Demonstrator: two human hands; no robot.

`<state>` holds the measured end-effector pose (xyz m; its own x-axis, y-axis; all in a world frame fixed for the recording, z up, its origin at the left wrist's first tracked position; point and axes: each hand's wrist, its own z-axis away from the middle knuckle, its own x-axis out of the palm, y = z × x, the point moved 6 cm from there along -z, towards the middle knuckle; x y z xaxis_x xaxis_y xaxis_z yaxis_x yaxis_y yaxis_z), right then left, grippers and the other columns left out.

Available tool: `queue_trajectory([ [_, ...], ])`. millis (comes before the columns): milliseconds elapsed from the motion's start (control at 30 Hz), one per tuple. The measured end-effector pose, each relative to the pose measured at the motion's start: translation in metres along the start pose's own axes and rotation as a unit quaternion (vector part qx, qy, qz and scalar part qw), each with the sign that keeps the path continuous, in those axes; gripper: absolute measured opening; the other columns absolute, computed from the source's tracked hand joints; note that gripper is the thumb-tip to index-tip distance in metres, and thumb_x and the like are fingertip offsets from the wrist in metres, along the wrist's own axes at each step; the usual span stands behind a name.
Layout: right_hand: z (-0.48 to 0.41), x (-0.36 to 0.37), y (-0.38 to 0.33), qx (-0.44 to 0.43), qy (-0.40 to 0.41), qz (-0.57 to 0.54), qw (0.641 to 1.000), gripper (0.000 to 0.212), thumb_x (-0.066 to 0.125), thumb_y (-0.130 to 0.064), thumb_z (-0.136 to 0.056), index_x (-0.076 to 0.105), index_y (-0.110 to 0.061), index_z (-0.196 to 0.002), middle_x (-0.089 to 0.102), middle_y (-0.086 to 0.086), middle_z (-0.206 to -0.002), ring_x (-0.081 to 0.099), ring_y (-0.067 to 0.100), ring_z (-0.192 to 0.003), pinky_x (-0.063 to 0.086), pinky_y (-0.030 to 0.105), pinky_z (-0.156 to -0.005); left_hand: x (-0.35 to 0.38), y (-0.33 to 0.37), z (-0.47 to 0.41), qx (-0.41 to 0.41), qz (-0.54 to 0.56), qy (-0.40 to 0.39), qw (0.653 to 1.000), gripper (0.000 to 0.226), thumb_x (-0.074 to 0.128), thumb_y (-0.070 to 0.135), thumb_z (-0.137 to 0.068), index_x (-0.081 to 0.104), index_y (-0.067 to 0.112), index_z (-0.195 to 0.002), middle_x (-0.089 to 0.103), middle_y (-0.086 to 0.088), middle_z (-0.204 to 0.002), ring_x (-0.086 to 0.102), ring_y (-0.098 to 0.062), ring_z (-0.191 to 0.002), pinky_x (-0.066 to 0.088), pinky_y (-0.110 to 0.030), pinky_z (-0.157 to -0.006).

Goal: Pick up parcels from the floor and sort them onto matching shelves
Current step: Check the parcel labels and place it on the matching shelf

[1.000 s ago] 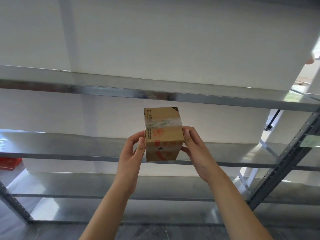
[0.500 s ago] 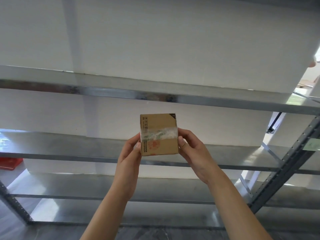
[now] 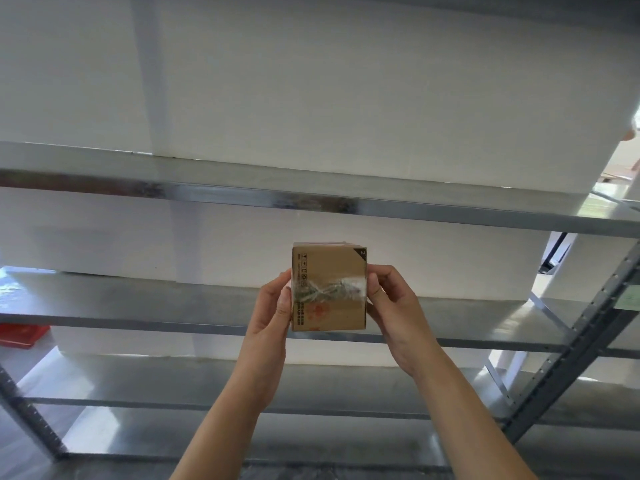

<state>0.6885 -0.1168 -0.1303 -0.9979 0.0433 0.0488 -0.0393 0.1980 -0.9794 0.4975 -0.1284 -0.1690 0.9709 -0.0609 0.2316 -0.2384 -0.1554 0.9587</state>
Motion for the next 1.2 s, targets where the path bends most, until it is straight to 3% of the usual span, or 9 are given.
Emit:
queue_trajectory([
  [167,-0.002,-0.003,0.002,0.019,0.003,0.06,0.998,0.059,0.061,-0.061,-0.078,0.063,-0.036,-0.132,0.073,-0.009,-0.122,0.072,0.008,-0.107,0.053,0.042,-0.105,0.0,-0.002,-0.002,0.0,0.009,-0.016,1.0,0.045,0.043,0.043,-0.101,0.055,0.03,-0.142,0.068,-0.002,-0.136,0.062,-0.025,-0.128,0.043,-0.051,-0.115],
  [333,0.001,0.0,0.003,0.036,-0.019,0.075,0.996,0.044,0.061,-0.049,-0.083,0.067,-0.037,-0.125,0.076,-0.015,-0.114,0.072,0.005,-0.106,0.052,0.038,-0.106,-0.003,-0.002,-0.007,-0.018,0.041,-0.017,0.999,0.039,0.044,0.038,-0.103,0.055,0.024,-0.138,0.072,-0.004,-0.127,0.066,-0.027,-0.116,0.051,-0.042,-0.095],
  [467,0.001,0.005,0.005,0.04,-0.041,0.092,0.994,0.04,0.066,-0.045,-0.08,0.062,-0.05,-0.12,0.069,-0.021,-0.127,0.062,0.006,-0.121,0.053,0.034,-0.099,-0.005,-0.001,-0.011,-0.02,0.051,0.01,0.998,0.038,0.04,0.051,-0.101,0.053,0.022,-0.122,0.072,0.0,-0.111,0.065,-0.022,-0.107,0.053,-0.043,-0.093],
  [567,0.0,0.009,0.004,0.035,-0.062,0.083,0.994,0.046,0.068,-0.043,-0.079,0.06,-0.048,-0.124,0.065,-0.021,-0.134,0.058,0.003,-0.125,0.051,0.015,-0.084,-0.006,-0.001,-0.011,-0.024,0.054,0.02,0.998,0.046,0.038,0.061,-0.091,0.05,0.025,-0.117,0.065,-0.01,-0.123,0.063,-0.025,-0.113,0.053,-0.049,-0.102],
  [733,-0.004,0.009,0.006,0.02,-0.086,0.091,0.992,0.054,0.075,-0.031,-0.079,0.061,-0.046,-0.128,0.062,-0.027,-0.134,0.056,-0.005,-0.127,0.053,0.006,-0.075,-0.012,-0.006,-0.014,-0.048,0.048,0.038,0.997,0.051,0.032,0.065,-0.094,0.051,0.026,-0.121,0.071,-0.008,-0.121,0.066,-0.026,-0.119,0.049,-0.047,-0.107],
  [800,-0.005,0.01,0.006,0.015,-0.101,0.089,0.991,0.055,0.074,-0.029,-0.081,0.06,-0.042,-0.133,0.061,-0.025,-0.137,0.054,-0.004,-0.129,0.054,0.009,-0.083,-0.013,-0.007,-0.015,-0.05,0.042,0.04,0.997,0.05,0.032,0.063,-0.096,0.05,0.024,-0.121,0.073,-0.005,-0.117,0.068,-0.023,-0.114,0.054,-0.036,-0.095],
  [900,-0.005,0.015,0.003,0.007,-0.117,0.092,0.989,0.05,0.061,-0.041,-0.088,0.057,-0.041,-0.138,0.057,-0.02,-0.143,0.054,-0.002,-0.132,0.051,0.021,-0.101,-0.015,-0.004,-0.017,-0.047,0.048,0.043,0.997,0.047,0.037,0.063,-0.091,0.05,0.026,-0.115,0.071,-0.005,-0.118,0.067,-0.024,-0.114,0.053,-0.043,-0.099],
  [1033,-0.008,0.023,-0.007,0.008,-0.103,0.093,0.99,0.034,0.049,-0.049,-0.092,0.064,-0.046,-0.122,0.062,-0.024,-0.133,0.062,-0.016,-0.111,0.052,0.009,-0.085,-0.022,-0.005,-0.019,-0.043,0.048,0.053,0.997,0.031,0.033,0.051,-0.107,0.05,0.025,-0.108,0.078,0.007,-0.101,0.072,-0.015,-0.101,0.054,-0.037,-0.089],
  [1200,-0.016,0.023,-0.003,0.013,-0.066,0.075,0.995,0.028,0.056,-0.04,-0.094,0.072,-0.026,-0.112,0.07,-0.016,-0.127,0.069,-0.005,-0.107,0.056,0.012,-0.08,-0.024,-0.007,-0.021,-0.045,0.043,0.058,0.996,0.026,0.037,0.045,-0.108,0.049,0.022,-0.101,0.076,0.01,-0.094,0.073,-0.006,-0.09,0.053,-0.031,-0.088],
])
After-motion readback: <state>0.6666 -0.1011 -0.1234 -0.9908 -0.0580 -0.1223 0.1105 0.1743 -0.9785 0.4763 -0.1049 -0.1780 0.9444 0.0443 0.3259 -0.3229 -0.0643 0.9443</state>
